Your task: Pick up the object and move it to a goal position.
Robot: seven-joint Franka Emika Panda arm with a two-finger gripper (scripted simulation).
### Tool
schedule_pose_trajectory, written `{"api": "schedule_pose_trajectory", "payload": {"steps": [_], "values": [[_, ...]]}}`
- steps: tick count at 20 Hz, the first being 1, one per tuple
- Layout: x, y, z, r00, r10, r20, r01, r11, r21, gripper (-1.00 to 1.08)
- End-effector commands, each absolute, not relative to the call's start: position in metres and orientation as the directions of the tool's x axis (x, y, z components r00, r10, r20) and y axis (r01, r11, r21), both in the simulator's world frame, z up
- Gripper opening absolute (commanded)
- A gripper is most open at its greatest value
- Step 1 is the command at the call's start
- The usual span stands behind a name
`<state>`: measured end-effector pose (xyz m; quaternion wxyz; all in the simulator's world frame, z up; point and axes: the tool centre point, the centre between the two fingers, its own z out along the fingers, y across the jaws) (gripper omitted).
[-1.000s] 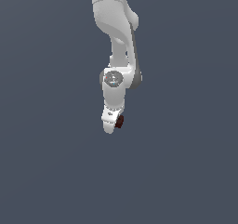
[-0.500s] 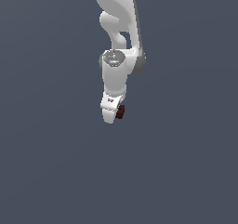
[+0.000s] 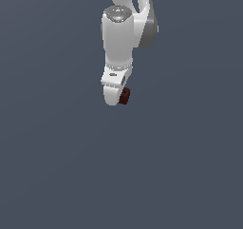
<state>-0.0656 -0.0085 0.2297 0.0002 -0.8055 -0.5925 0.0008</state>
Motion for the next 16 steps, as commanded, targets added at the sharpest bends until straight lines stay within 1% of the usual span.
{"api": "schedule_pose_trajectory", "payload": {"steps": [1, 16], "values": [[-0.07, -0.006, 0.259, 0.297, 0.955, 0.0, 0.955, -0.297, 0.0, -1.0], [-0.093, 0.002, 0.417, 0.298, 0.955, 0.001, 0.955, -0.298, 0.0, -1.0]]}}
